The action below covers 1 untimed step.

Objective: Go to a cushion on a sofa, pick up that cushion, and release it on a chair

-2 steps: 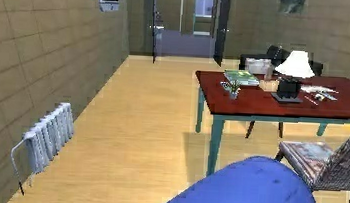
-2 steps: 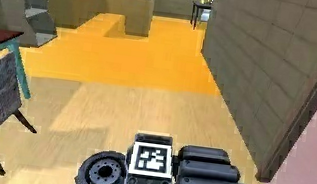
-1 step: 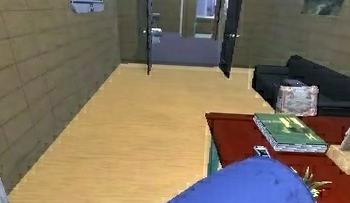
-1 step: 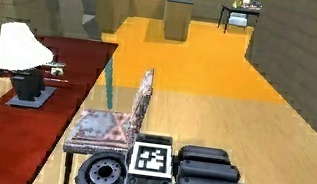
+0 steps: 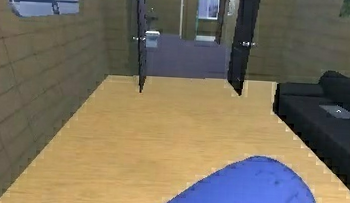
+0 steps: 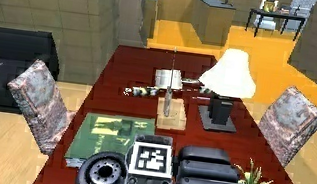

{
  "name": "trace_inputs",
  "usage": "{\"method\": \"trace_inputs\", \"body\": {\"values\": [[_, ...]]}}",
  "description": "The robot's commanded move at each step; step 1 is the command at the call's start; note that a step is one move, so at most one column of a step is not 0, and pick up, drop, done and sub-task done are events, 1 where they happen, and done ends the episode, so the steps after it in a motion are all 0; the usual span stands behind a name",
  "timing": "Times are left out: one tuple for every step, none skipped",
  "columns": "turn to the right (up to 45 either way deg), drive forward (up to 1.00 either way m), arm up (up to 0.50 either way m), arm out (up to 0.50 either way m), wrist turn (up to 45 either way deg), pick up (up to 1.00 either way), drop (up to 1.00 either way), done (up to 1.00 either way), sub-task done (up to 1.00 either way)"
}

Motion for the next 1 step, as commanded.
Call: {"method": "trace_inputs", "body": {"values": [[0.0, 0.4, 0.0, 0.0, 0.0, 0.0, 0.0, 0.0, 0.0]]}}
